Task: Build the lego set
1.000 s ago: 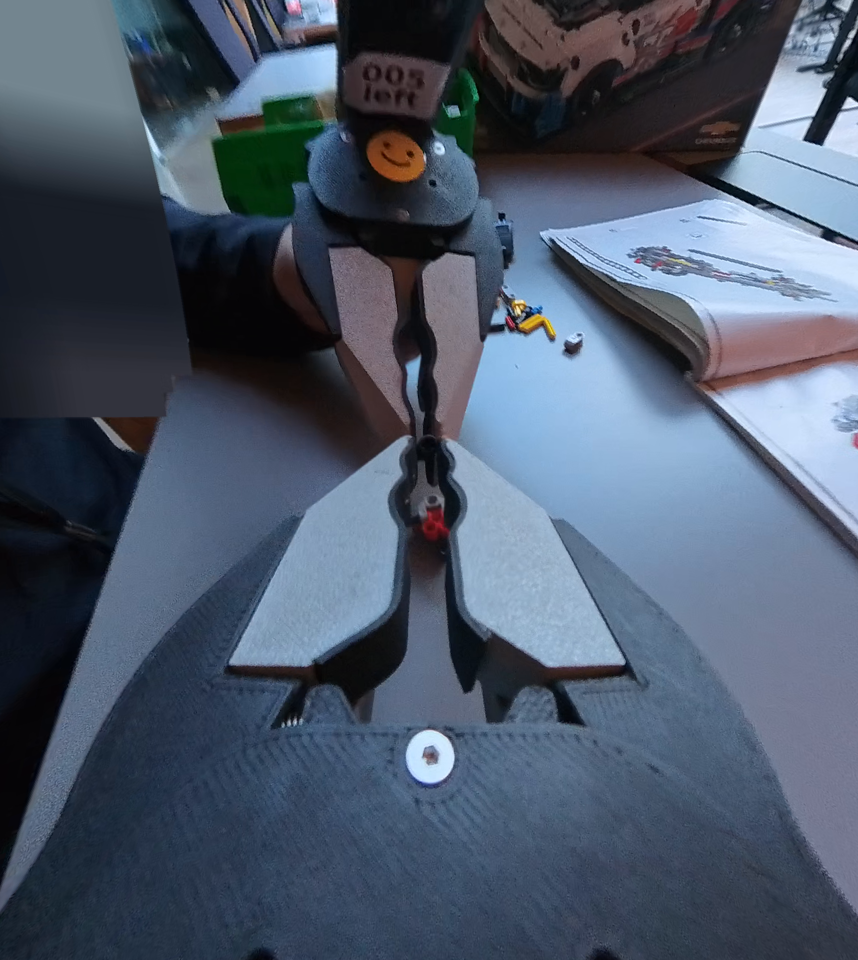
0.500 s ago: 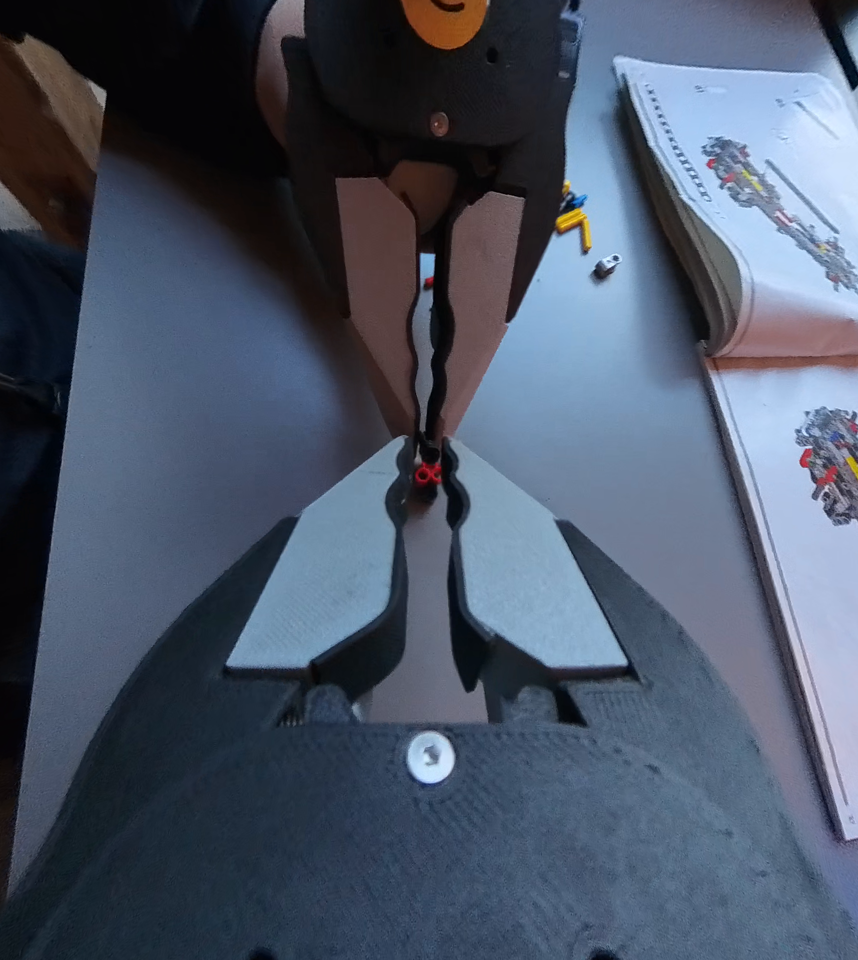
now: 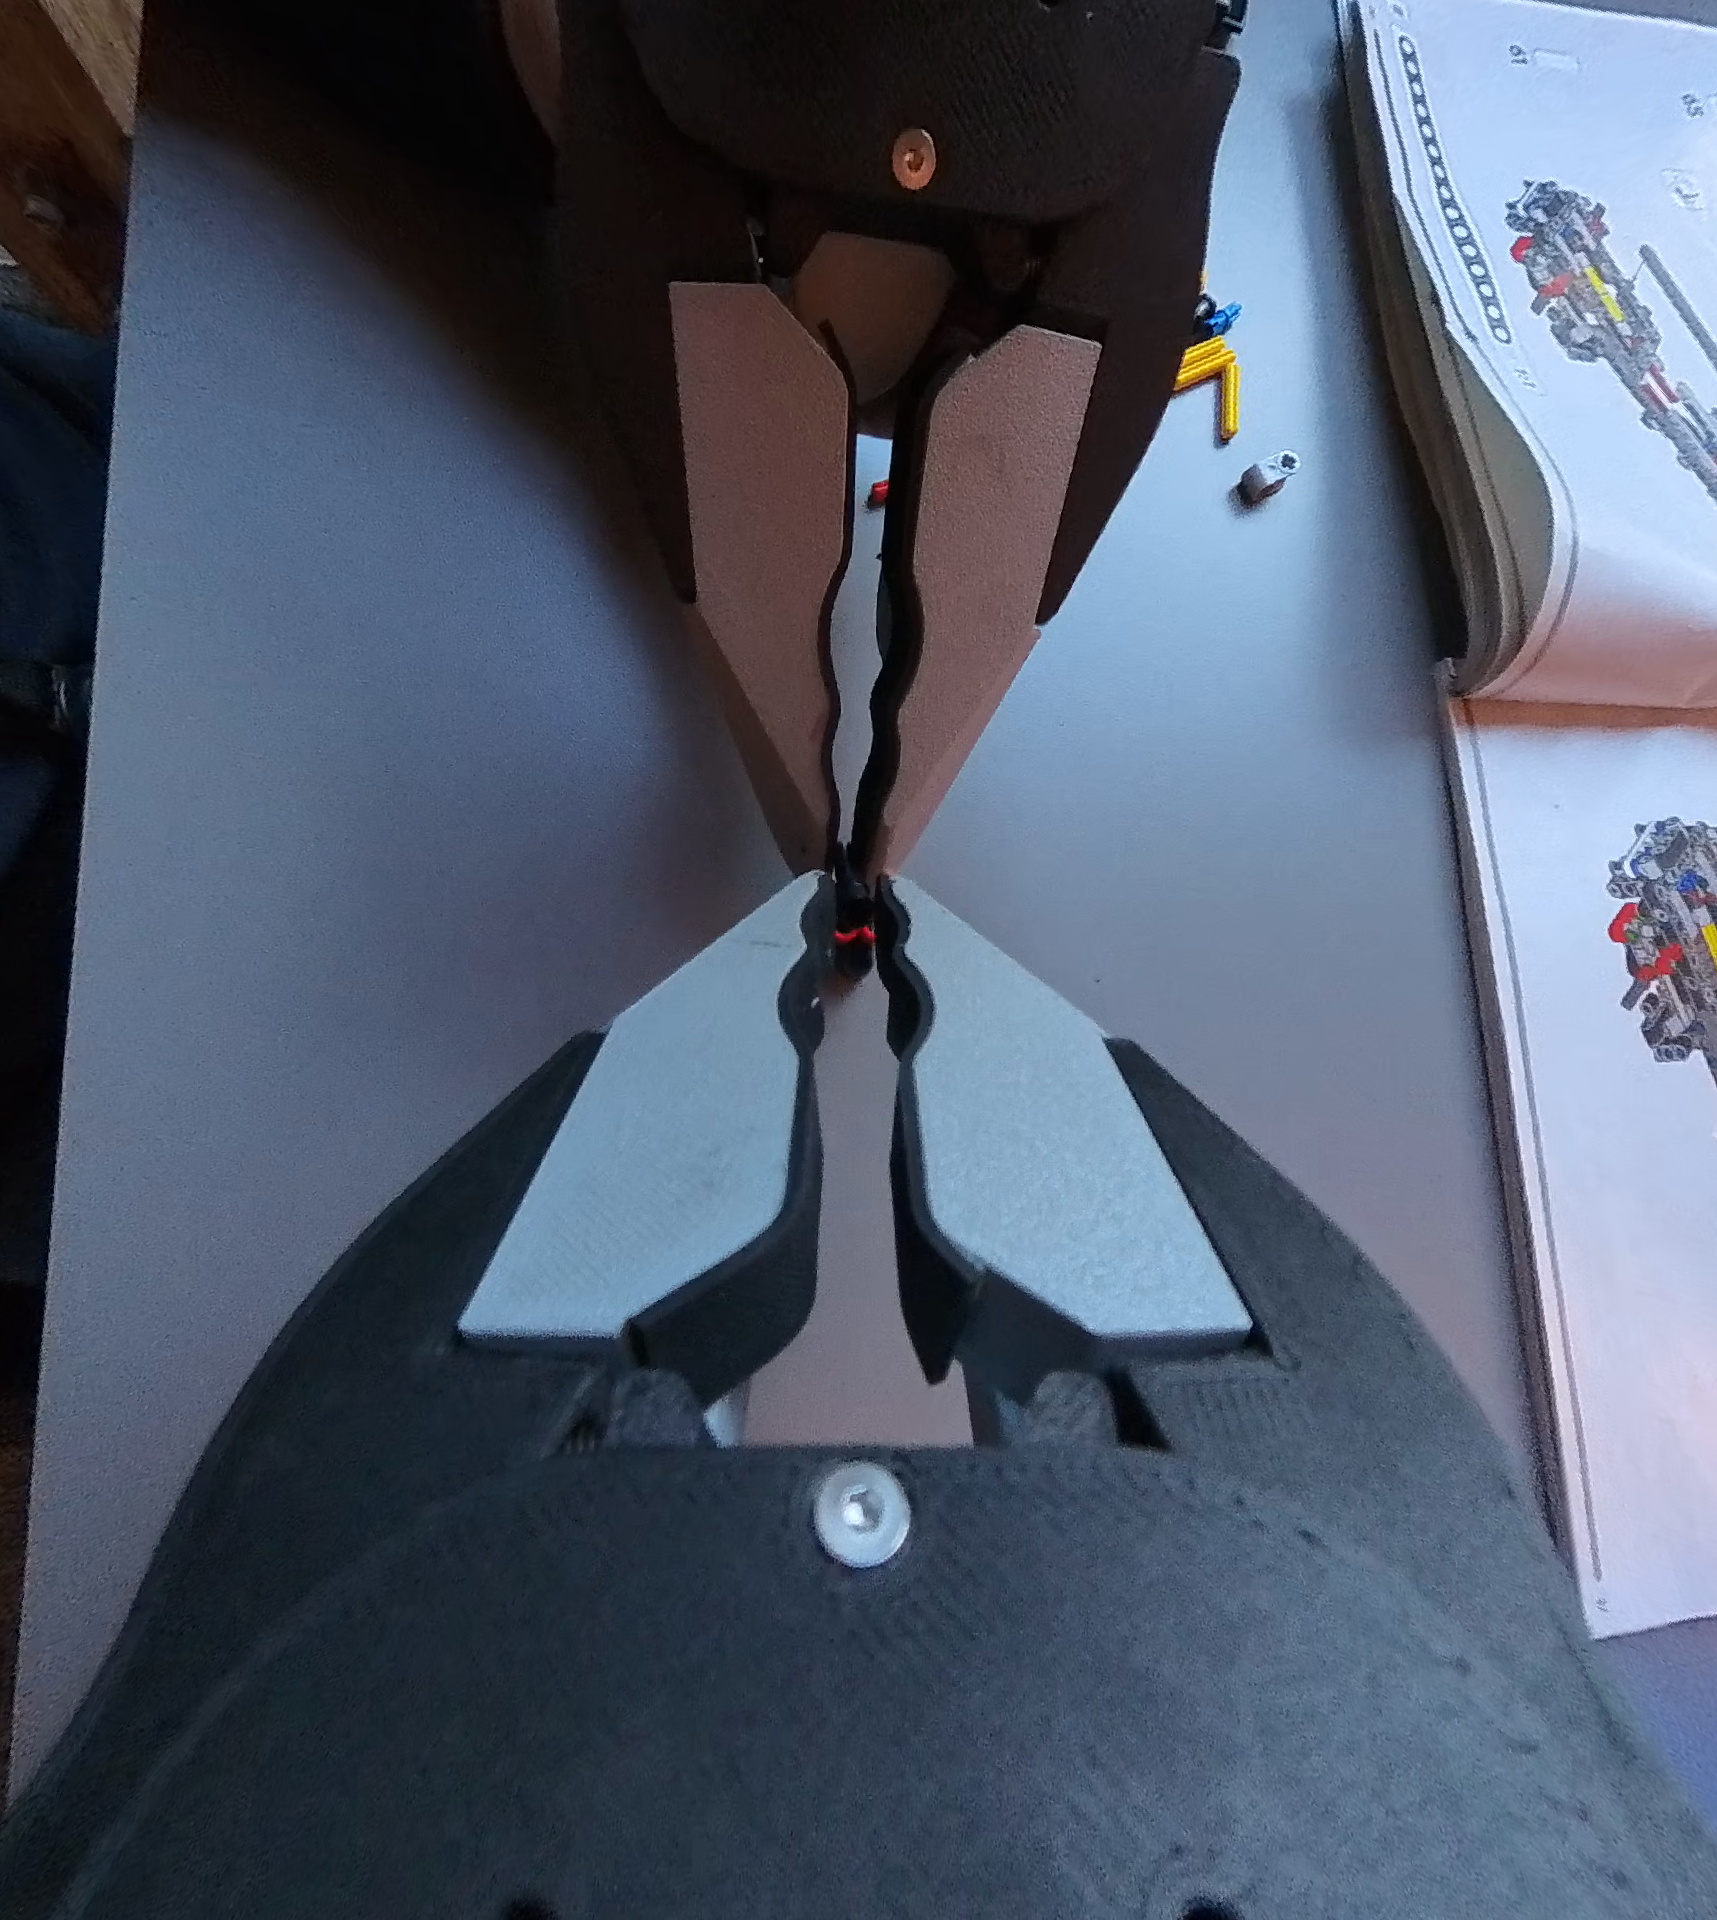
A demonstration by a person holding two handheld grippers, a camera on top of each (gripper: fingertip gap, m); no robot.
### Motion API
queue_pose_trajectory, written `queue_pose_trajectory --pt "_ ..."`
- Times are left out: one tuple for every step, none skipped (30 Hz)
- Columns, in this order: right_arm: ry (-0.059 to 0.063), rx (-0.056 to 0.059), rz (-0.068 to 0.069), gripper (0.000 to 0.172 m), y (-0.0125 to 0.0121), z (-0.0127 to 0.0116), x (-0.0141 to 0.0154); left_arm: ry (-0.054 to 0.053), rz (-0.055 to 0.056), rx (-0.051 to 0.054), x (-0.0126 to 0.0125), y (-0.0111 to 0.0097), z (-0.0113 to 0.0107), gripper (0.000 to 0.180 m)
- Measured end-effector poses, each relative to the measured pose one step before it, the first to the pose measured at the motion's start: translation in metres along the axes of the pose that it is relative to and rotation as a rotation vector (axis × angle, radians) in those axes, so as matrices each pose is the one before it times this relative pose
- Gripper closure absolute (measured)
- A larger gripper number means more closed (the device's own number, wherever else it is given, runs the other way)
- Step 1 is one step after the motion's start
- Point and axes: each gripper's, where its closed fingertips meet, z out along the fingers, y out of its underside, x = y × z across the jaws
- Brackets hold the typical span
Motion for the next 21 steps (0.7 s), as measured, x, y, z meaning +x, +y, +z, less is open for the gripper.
queue_pose_trajectory --pt "0.0002 0.0 0.001 0.168 0.00021 0.0007 -0.00034 -0.0016 0.0021 -0.0038 -0.00009 0.0006 0.00031 0.179" --pt "0.0002 -0.0004 0.0023 0.168 0.00035 0.0005 -0.00027 -0.0013 0.0028 0.0002 0.00019 0.00019 0.00026 0.178" --pt "0.0018 0.0019 0.0006 0.168 -0.00004 0.00013 -0.0002 0.0004 0.0004 -0.0007 0.00023 0.00027 0.00039 0.179" --pt "-0.001 -0.0008 -0.0005 0.168 0.00033 0.00033 -0.00067 0.0031 -0.0022 -0.0023 0.00039 0.00052 0.00038 0.179" --pt "0.0003 -0.0111 0.0005 0.169 0.00155 0.00049 -0.00032 0.0005 -0.0052 -0.0017 -0.00023 0.00066 0.00059 0.179" --pt "0.0077 -0.0137 0.0038 0.169 0.00169 0.00057 0.00093 -0.0062 -0.0047 0.0006 -0.00157 0.0003 -0.00004 0.179" --pt "0.0113 -0.0157 0.0071 0.169 0.00197 0.00053 0.00185 0.001 -0.0038 -0.001 -0.00127 0.00061 -0.00095 0.176" --pt "0.0202 -0.0285 0.0077 0.169 0.00411 -0.00008 0.00376 0.0118 -0.0072 -0.0142 -0.00081 0.00271 -0.00121 0.167" --pt "0.0101 -0.0377 0.0016 0.169 0.00575 0.00009 0.00277 0.0005 -0.0143 -0.0215 -0.00325 0.00448 -0.00077 0.156" --pt "0.0049 -0.0261 0.0049 0.169 0.00454 -0.00015 0.00226 -0.0063 -0.0087 -0.019 -0.00414 0.00501 -0.00039 0.151" --pt "0.0038 -0.0131 0.011 0.169 0.00263 0.00002 0.00176 0.0024 0.001 -0.0107 -0.00211 0.00417 0.00019 0.15" --pt "-0.0079 -0.0056 0.009 0.169 0.00149 0.00067 -0.00066 0.0062 0.0047 -0.0083 -0.00109 0.00329 0.00076 0.149" --pt "-0.0152 -0.0053 0.0096 0.169 0.00108 0.00158 -0.00195 0.0036 0.0051 -0.009 -0.00097 0.00306 0.00158 0.15" --pt "-0.0217 -0.0103 0.0082 0.169 0.00164 0.00263 -0.00333 0.0055 0.006 -0.0089 -0.0002 0.00241 0.00203 0.15" --pt "-0.017 -0.0128 0.0017 0.169 0.00179 0.00306 -0.00297 0.0048 0.0081 -0.0069 0.00027 0.00171 0.00225 0.15" --pt "-0.0067 -0.0106 -0.0063 0.169 0.00147 0.00264 -0.00195 0.0055 0.0111 -0.0053 0.00103 0.00102 0.0022 0.151" --pt "-0.0039 -0.0087 -0.0064 0.169 0.00122 0.00195 -0.00131 0.0037 0.0124 -0.008 0.00096 0.00109 0.00233 0.151" --pt "-0.0011 -0.0079 -0.0039 0.169 0.00106 0.00105 -0.00032 -0.0039 0.0121 -0.0103 -0.00023 0.0011 0.00214 0.152" --pt "0.0053 -0.0021 -0.0027 0.169 0.00028 0.00008 0.00084 -0.0088 0.011 -0.0099 -0.00088 0.00106 0.00195 0.153" --pt "0.0023 -0.0031 0.0024 0.169 0.00046 -0.00024 0.0011 -0.0084 0.0099 -0.0011 -0.00097 -0.00038 0.00146 0.156" --pt "0.0005 -0.0044 0.003 0.169 0.00047 -0.0002 0.00111 0.001 0.0075 0.0031 0.00022 -0.00103 0.00096 0.159"
